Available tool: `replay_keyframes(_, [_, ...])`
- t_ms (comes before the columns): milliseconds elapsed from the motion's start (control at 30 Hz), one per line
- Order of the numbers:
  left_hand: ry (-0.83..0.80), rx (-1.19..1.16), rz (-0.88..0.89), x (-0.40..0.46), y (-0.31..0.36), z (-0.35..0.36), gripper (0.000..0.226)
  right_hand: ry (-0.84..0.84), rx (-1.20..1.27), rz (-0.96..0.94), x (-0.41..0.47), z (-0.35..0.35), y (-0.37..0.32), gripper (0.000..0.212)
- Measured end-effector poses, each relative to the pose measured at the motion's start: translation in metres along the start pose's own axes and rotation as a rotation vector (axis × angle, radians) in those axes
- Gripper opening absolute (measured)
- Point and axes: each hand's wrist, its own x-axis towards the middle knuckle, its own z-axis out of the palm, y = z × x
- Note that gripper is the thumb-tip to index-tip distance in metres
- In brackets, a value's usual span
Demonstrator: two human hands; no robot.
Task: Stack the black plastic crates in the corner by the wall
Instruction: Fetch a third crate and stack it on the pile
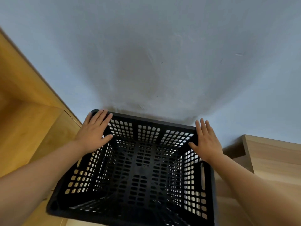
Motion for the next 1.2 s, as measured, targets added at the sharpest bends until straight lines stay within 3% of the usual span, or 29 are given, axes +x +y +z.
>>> replay_keyframes(233, [-0.056,0.002,0.028,0.038,0.03,0.012,0.095,0.018,-0.041,0.004,0.004,0.005,0.0,0.093])
replay_keyframes(400, [-0.082,-0.025,0.025,0.039,0.04,-0.003,0.09,-0.017,-0.118,0.07,0.005,0.0,-0.01,0.089])
replay_keyframes(633, [-0.112,-0.016,0.296,0.048,0.117,-0.007,0.087,0.004,-0.059,-0.084,0.005,-0.002,-0.104,0.087])
replay_keyframes(767, [-0.126,-0.001,0.32,0.047,0.116,-0.005,0.091,-0.043,-0.007,0.024,-0.005,-0.006,-0.106,0.086])
replay_keyframes(900, [-0.104,-0.14,0.336,0.041,0.122,-0.017,0.081,0.031,0.209,0.26,-0.05,-0.001,-0.108,0.089])
replay_keyframes(1200, [-0.089,-0.447,0.805,-0.026,0.223,-0.043,0.06,0.142,0.328,0.723,-0.201,0.009,-0.109,0.082])
